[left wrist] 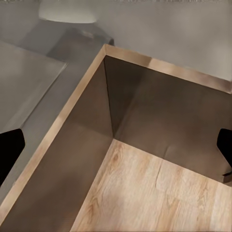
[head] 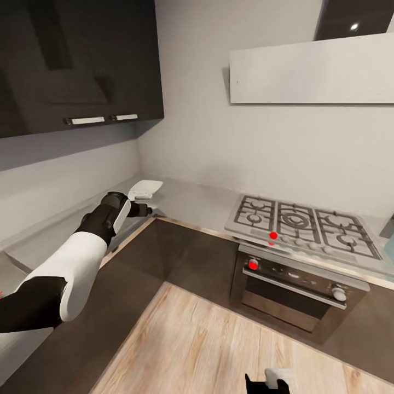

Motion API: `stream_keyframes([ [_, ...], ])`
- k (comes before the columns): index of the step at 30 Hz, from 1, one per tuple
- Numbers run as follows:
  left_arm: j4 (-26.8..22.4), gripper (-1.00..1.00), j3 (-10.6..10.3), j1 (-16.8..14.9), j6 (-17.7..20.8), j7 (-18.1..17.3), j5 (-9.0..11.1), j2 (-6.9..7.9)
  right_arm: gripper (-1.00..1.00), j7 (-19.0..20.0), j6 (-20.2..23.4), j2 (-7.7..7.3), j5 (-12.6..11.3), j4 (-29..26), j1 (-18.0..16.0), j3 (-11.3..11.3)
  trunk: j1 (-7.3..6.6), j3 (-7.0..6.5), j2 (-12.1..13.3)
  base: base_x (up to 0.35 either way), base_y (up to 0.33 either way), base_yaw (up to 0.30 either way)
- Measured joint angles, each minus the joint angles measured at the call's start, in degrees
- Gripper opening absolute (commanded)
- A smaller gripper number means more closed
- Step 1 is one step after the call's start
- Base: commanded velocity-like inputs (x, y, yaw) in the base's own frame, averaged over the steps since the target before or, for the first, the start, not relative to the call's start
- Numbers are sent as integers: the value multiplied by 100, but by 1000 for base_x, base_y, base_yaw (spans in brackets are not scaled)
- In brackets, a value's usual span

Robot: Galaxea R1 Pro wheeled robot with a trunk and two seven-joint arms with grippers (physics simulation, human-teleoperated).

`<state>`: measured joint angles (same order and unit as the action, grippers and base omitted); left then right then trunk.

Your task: In the kitchen, take the Vidalia onion out of the sink, dice it on the chopping board with the paring knife, put the diced onion into the bowl on the countertop, then place both the paring knife and the chopping board into the sink.

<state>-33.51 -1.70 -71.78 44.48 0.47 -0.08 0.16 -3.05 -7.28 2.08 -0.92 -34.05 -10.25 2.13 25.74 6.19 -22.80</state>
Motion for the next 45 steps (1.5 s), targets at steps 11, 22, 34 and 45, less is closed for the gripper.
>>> stream_keyframes([
  [11, 8, 100, 9, -2, 1, -1, 0, 0, 100, 7, -1250, 34, 24, -648, 460, 26, -1, 0, 0, 101, 0, 0],
  [22, 5, 100, 7, -1, 0, 0, 0, -1, 100, -4, 500, 62, 45, -3355, 1406, 40, 0, 2, -1, 64, 0, 0],
  [34, 21, 100, 19, 1, 0, 0, -2, 11, 100, -5, -1772, 63, 214, -2524, 2660, 42, 0, 2, 0, 0, 0, 0],
  [45, 18, 100, 10, 1, 0, 0, -3, 63, 100, 6, -1965, 55, 219, -1819, 2686, 35, -2, 2, -1, 53, 0, 0],
])
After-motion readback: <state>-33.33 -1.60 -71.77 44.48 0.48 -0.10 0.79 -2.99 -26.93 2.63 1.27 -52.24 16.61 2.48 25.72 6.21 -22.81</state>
